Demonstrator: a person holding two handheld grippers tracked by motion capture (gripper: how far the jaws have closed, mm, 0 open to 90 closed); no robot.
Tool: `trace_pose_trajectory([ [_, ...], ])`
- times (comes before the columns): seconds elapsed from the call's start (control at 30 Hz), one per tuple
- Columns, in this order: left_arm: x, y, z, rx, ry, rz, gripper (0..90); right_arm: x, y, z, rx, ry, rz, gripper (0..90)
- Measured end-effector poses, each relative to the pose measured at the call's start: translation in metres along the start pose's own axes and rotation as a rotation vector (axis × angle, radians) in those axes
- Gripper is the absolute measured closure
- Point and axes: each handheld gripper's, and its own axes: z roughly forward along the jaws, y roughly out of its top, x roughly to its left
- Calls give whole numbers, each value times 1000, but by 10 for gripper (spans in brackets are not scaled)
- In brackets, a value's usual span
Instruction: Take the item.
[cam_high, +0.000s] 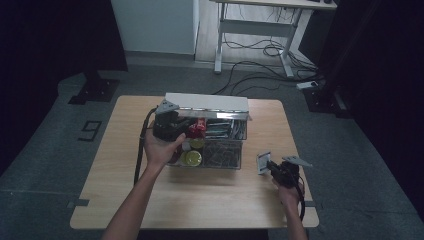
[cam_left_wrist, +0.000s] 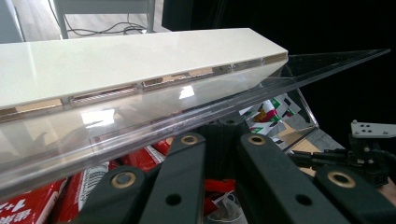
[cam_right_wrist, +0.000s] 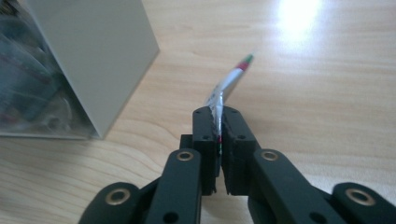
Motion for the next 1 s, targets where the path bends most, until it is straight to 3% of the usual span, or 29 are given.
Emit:
trace_pose_trajectory([
  [0.13,0,0,0,1,-1,0,900,-2,-3,3,21,-22,-3,791],
  [0.37,0,0,1,3,-2,1,900,-3,-5,10,83,-81,10,571],
  [0.57,0,0,1,4,-2,1,900,-3,-5,11,90,-128,31,443],
  [1.0,-1,-1,1,7,-4,1,900,5,2,-4,-5,-65,34,416],
])
